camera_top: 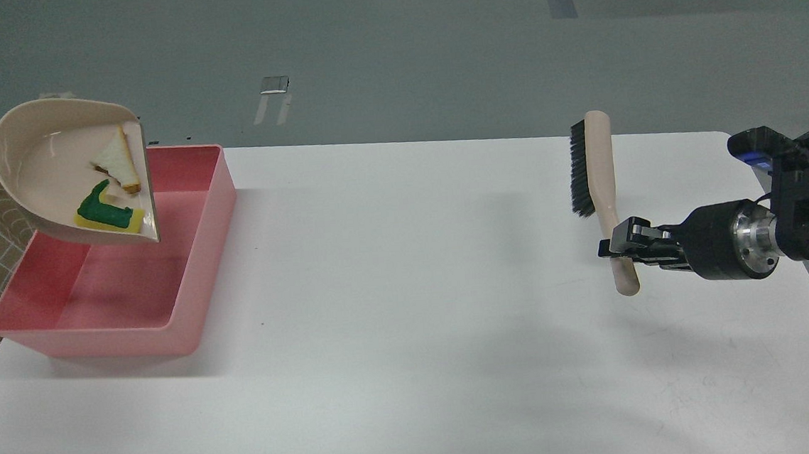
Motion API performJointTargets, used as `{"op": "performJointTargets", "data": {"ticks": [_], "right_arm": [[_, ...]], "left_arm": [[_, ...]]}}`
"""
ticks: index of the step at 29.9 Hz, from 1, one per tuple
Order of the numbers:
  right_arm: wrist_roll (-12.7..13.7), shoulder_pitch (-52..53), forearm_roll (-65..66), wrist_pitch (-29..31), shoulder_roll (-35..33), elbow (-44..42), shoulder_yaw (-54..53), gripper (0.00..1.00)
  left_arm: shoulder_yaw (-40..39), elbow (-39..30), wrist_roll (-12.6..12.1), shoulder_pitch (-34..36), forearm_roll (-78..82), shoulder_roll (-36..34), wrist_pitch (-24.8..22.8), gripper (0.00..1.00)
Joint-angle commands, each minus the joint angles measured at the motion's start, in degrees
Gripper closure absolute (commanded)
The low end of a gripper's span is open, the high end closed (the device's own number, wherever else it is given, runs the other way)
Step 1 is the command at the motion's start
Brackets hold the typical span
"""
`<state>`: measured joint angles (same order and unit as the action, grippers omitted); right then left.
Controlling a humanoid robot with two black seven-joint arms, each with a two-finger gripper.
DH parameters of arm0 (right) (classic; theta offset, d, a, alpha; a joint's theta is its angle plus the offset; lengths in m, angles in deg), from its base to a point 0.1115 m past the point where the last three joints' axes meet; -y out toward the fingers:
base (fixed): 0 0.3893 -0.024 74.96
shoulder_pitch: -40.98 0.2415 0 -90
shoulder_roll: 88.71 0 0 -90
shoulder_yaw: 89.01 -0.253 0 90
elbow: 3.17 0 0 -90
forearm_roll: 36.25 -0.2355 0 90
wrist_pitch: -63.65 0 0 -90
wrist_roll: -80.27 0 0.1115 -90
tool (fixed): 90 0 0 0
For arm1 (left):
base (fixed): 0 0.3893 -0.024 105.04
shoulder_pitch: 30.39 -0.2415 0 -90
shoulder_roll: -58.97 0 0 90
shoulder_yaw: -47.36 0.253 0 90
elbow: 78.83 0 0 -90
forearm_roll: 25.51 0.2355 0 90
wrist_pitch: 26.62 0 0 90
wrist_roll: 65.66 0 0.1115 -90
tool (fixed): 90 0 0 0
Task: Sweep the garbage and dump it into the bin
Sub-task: 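Tilt the dustpan over the bin to dump its contents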
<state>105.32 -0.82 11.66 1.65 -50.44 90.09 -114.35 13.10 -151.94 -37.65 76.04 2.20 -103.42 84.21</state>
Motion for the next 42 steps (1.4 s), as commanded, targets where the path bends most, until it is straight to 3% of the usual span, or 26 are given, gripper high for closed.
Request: {"op": "performJointTargets", "data": {"ticks": [1, 22, 34, 40, 42], "right_arm": [[0.0, 0.0, 0.0, 0.0, 0.3, 0.0, -0.1, 1.0], [0.0, -0.2, 0.1, 0.0, 0.8, 0.0, 0.1, 1.0], [0.0, -0.7, 0.0, 0.0, 0.9, 0.0, 0.1, 1.0], [0.0, -0.9, 0.1, 0.0, 1.2, 0.0, 0.1, 1.0], [0.0, -0.9, 0.1, 0.0, 1.2, 0.0, 0.0, 1.0]], "left_arm": [[0.1, 0.1, 0.0, -0.2, 2.7, -1.1, 0.0, 1.0], [-0.3, -0.1, 0.0, 1.0, 23.7, -4.2, 0.4, 1.0], [-4.0, -0.1, 0.0, 1.0, 20.4, -3.8, -0.3, 1.0], [-7.6, -0.2, 0.0, 1.0, 7.6, -4.2, -7.3, 1.0], [-10.7, -0.3, 0.0, 1.0, 3.4, -4.1, -12.1, 1.0]]}}
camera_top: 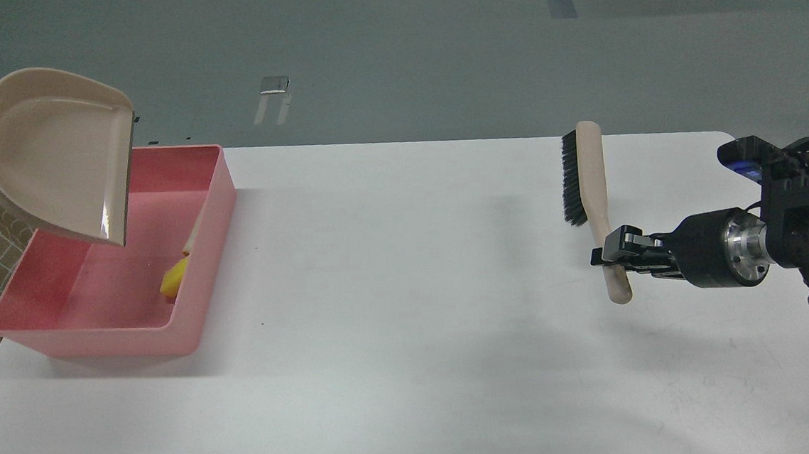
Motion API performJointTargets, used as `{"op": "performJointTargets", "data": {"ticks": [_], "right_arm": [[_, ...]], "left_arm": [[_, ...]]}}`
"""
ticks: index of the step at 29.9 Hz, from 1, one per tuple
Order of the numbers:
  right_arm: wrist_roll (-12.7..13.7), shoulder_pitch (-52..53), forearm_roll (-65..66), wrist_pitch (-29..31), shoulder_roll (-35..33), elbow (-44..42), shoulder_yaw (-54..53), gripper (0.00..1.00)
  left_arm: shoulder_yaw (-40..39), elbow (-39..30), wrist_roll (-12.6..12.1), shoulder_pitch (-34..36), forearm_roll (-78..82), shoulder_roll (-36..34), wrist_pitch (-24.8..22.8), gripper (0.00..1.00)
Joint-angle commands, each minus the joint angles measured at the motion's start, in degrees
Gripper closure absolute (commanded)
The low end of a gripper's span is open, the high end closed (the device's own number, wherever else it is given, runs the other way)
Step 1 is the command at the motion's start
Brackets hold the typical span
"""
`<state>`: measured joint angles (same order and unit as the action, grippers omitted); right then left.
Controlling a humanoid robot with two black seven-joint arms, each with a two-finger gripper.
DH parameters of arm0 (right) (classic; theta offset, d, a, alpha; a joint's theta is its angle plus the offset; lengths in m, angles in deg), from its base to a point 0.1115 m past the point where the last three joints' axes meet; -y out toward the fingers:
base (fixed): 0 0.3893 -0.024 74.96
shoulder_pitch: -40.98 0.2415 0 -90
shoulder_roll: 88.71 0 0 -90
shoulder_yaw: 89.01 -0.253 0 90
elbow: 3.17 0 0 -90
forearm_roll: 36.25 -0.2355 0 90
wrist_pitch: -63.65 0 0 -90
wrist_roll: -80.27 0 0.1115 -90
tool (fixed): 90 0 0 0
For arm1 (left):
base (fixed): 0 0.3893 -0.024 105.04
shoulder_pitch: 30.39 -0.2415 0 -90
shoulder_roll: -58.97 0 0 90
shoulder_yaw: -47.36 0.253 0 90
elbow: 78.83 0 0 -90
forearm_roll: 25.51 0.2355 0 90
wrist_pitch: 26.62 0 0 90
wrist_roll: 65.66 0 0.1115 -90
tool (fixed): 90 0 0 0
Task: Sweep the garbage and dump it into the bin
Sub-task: 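Tilt the dustpan over the bin to dump its contents, then bring the empty dustpan back down onto the table with the left gripper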
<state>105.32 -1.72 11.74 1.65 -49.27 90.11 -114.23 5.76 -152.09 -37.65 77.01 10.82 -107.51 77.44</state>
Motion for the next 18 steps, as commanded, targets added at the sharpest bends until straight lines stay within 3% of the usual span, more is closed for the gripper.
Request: {"op": "performJointTargets", "data": {"ticks": [1, 10, 15, 18], "right_arm": [[0.0, 0.0, 0.0, 0.0, 0.0, 0.0, -0.1, 1.0], [0.0, 0.1, 0.0, 0.0, 0.1, 0.0, 0.0, 1.0], [0.1, 0.0, 0.0, 0.0, 0.1, 0.0, 0.0, 1.0], [0.1, 0.0, 0.0, 0.0, 0.1, 0.0, 0.0, 1.0]], "left_arm": [[-4.3, -0.1, 0.0, 0.0, -6.1, 0.1, -6.8, 1.0], [-9.1, -2.1, 0.0, 0.2, -17.5, 2.8, -19.0, 1.0], [-9.1, -9.2, 0.0, 1.0, -17.5, 4.6, -18.5, 1.0], [-8.9, -13.4, 0.0, 1.0, -17.5, 5.0, -15.2, 1.0]]}}
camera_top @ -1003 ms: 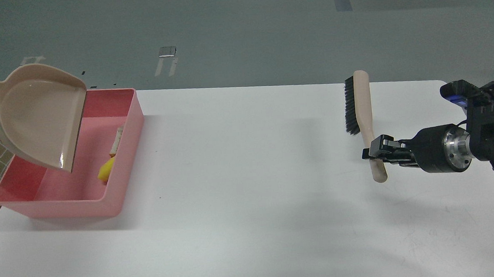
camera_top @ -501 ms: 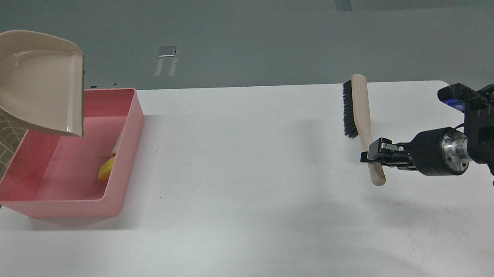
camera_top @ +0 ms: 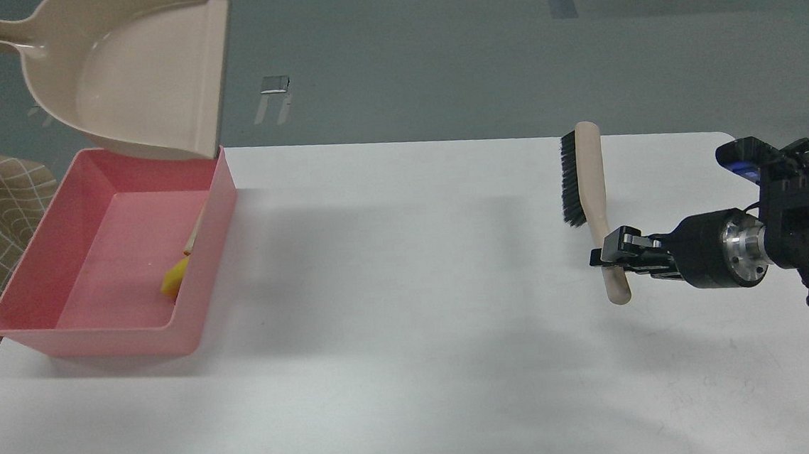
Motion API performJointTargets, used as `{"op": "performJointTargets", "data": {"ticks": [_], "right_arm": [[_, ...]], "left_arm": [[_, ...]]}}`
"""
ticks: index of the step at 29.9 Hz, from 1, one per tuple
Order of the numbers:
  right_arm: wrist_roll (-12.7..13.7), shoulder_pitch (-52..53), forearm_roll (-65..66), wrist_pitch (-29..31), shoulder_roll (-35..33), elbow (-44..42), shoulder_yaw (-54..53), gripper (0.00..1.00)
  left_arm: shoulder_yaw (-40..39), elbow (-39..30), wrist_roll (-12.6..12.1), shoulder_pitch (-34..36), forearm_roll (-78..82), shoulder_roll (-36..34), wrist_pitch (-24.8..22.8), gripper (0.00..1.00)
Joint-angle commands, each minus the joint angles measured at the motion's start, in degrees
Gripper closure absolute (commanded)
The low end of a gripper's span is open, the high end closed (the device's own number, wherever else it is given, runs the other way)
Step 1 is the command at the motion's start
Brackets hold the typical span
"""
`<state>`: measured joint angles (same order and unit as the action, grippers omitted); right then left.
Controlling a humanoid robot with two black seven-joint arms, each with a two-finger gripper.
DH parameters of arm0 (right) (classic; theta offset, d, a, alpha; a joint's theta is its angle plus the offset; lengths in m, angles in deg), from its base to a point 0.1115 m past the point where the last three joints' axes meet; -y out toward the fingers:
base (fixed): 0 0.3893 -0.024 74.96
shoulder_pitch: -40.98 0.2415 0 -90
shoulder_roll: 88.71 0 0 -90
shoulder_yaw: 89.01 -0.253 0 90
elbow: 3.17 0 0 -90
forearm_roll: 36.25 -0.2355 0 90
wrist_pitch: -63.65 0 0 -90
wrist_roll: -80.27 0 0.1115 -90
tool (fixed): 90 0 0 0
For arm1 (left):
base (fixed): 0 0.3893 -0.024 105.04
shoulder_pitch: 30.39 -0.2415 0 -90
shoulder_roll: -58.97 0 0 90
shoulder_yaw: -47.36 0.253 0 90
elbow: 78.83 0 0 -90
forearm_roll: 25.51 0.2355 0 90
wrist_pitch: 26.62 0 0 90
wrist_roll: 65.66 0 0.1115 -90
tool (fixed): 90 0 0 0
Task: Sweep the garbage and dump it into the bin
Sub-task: 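Bring the empty dustpan back down onto the table with the left gripper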
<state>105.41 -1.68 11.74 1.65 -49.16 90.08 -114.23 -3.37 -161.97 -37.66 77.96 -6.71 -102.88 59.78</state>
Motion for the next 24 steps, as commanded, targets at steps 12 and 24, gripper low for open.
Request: {"op": "performJointTargets", "data": {"ticks": [12, 24], "right_arm": [[0.1, -0.1, 0.0, 0.0, 0.1, 0.0, 0.0, 1.0], [0.3, 0.3, 0.1, 0.0, 2.0, -0.9, 0.0, 1.0]], "left_arm": [[1.1, -11.0, 0.0, 0.5, 5.3, 8.0, 4.6, 1.0], [9.1, -10.6, -1.2, 0.4, 12.5, 19.0, 7.2, 1.0]]}}
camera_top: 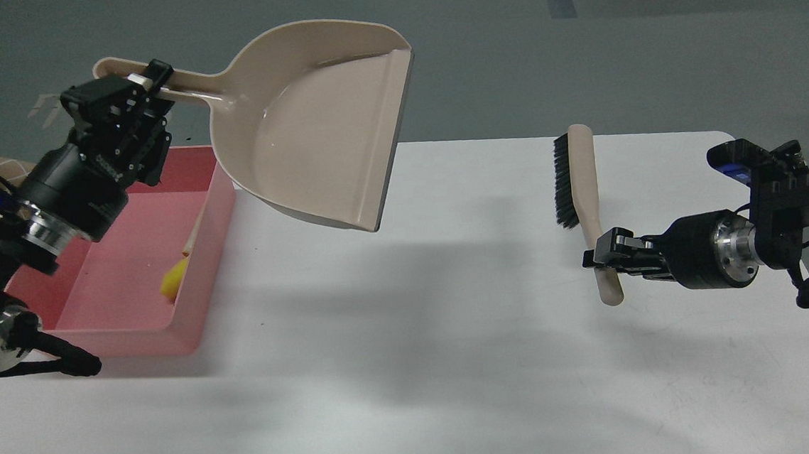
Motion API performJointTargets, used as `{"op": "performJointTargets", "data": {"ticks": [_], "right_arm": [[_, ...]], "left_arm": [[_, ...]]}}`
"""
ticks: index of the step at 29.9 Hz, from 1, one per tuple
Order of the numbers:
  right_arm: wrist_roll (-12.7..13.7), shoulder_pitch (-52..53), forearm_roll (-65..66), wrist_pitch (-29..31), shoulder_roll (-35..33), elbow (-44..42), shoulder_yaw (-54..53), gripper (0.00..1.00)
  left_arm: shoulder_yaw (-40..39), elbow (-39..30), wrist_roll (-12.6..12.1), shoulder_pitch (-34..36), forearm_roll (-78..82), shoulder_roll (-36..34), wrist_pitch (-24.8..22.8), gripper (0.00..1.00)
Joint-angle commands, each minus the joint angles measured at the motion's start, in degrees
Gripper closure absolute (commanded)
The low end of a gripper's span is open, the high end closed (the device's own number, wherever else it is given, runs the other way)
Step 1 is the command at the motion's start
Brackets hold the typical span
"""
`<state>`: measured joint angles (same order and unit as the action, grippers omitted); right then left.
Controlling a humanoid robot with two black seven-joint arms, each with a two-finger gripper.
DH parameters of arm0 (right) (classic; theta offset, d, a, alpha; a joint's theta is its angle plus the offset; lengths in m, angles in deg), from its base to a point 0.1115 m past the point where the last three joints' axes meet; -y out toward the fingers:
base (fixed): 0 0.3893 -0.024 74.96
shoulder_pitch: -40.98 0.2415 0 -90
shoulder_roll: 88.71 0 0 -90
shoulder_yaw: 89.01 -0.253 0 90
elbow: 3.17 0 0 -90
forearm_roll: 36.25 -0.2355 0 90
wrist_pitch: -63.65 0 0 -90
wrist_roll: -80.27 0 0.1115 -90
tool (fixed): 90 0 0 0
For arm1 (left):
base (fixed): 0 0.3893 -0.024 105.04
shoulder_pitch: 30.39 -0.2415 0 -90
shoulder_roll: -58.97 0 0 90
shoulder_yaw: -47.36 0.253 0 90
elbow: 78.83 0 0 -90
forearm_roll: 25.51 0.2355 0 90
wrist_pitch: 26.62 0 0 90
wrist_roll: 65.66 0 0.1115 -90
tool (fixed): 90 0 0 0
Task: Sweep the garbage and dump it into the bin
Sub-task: 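Bring the empty dustpan back down onto the table with the left gripper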
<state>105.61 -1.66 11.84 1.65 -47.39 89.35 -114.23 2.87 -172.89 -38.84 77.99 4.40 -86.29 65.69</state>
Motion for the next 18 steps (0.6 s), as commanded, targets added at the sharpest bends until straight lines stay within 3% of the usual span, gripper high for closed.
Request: {"op": "performJointTargets", "data": {"ticks": [1, 7, 18], "right_arm": [[0.1, 0.4, 0.0, 0.0, 0.3, -0.2, 0.0, 1.0], [0.2, 0.4, 0.0, 0.0, 0.3, -0.8, 0.1, 1.0], [0.2, 0.5, 0.0, 0.0, 0.8, -1.6, 0.4, 1.0]], "left_arm": [[3.3, 0.5, 0.0, 0.4, 1.8, 3.1, 1.6, 1.0], [6.0, 1.6, -0.6, 0.7, 7.0, 7.1, 4.5, 1.0], [7.8, 7.8, -1.8, 0.8, 16.7, 12.8, 4.9, 1.0]]}}
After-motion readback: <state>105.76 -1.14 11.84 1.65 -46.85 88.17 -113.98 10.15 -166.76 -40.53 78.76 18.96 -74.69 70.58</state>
